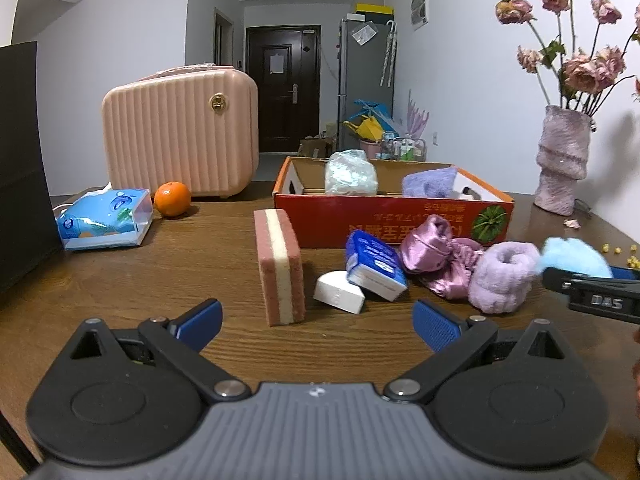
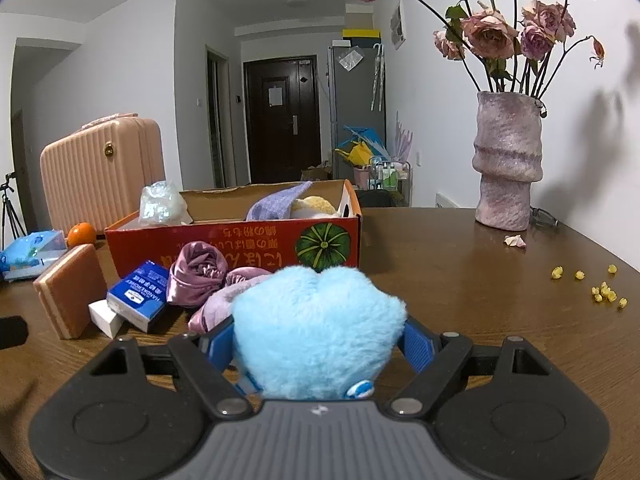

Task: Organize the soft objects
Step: 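Lift the blue plush heart with the right gripper while the left gripper closes on the striped sponge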

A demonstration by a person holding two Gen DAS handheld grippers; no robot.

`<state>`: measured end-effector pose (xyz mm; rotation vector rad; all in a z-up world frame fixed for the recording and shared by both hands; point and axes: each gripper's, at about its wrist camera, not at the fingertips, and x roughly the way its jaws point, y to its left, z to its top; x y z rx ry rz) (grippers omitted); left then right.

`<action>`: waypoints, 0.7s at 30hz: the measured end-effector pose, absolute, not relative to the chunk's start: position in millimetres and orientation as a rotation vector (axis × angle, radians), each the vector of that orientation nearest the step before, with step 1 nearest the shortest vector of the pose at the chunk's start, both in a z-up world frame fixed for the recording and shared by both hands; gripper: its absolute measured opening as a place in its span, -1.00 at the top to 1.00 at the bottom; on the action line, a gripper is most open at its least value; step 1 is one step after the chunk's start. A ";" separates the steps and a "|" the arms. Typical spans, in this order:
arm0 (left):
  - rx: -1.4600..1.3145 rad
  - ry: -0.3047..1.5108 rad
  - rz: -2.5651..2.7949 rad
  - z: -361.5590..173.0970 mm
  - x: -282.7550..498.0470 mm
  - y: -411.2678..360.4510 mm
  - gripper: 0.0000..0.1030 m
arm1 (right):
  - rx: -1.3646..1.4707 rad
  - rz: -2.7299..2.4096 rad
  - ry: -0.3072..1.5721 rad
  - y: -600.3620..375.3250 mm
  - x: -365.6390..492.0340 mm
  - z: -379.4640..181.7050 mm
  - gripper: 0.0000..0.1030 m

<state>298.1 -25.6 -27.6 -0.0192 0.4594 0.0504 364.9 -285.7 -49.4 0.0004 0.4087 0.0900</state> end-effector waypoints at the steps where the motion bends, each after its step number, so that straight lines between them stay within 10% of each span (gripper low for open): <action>1: -0.018 0.466 0.059 -28.9 302.7 -23.5 -1.00 | 0.001 0.089 0.406 -285.9 364.6 -49.1 -0.59; 21: -0.021 0.543 0.152 -46.7 376.6 5.4 -1.00 | 0.006 0.046 0.390 -288.0 369.4 -51.2 -0.59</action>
